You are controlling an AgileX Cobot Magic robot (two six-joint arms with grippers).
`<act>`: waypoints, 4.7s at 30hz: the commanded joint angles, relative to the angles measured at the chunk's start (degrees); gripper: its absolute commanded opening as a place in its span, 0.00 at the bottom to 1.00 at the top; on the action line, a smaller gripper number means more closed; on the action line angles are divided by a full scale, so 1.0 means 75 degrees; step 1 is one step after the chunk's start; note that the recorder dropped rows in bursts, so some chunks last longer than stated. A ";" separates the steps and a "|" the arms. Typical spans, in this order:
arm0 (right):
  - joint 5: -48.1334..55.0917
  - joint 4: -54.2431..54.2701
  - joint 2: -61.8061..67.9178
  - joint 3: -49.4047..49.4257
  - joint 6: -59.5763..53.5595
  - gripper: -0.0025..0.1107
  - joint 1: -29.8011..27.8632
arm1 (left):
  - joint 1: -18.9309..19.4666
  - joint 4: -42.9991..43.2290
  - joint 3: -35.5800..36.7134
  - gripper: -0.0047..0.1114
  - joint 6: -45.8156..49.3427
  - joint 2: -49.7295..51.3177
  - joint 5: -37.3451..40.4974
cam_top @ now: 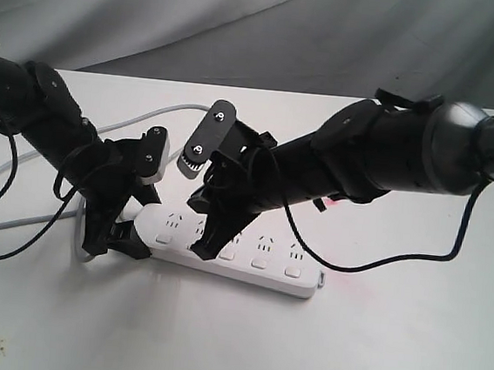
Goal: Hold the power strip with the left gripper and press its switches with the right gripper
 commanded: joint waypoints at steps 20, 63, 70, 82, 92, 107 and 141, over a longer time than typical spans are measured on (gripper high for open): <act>-0.0450 0.0455 0.0041 -0.0048 -0.0136 0.43 0.0386 | -0.0039 -0.0076 -0.0028 0.67 -0.0060 0.0026 -0.0035; -0.0374 0.2731 0.1386 -0.0786 -0.3887 0.50 0.0386 | -0.0039 -0.0076 -0.0028 0.67 -0.0060 0.0026 -0.0035; -0.0388 0.2643 0.1489 -0.0786 -0.3887 0.50 0.0386 | -0.0039 -0.0076 -0.0028 0.67 -0.0044 0.0026 -0.0035; -0.0440 0.2392 0.1603 -0.0786 -0.3887 0.50 0.0386 | -0.0039 -0.0076 -0.0028 0.67 -0.0061 0.0026 -0.0035; -0.0573 0.1920 0.1756 -0.0786 -0.3887 0.50 0.0386 | -0.0039 -0.0076 -0.0028 0.67 -0.0061 0.0026 -0.0035; -0.0820 0.1553 0.1989 -0.0661 -0.3887 0.50 0.0386 | -0.0039 -0.0076 -0.0028 0.67 -0.0052 0.0026 -0.0035; -0.1488 0.1522 0.0381 0.0409 -0.3874 0.50 0.0326 | -0.0039 -0.0076 -0.0028 0.67 -0.0052 0.0026 -0.0035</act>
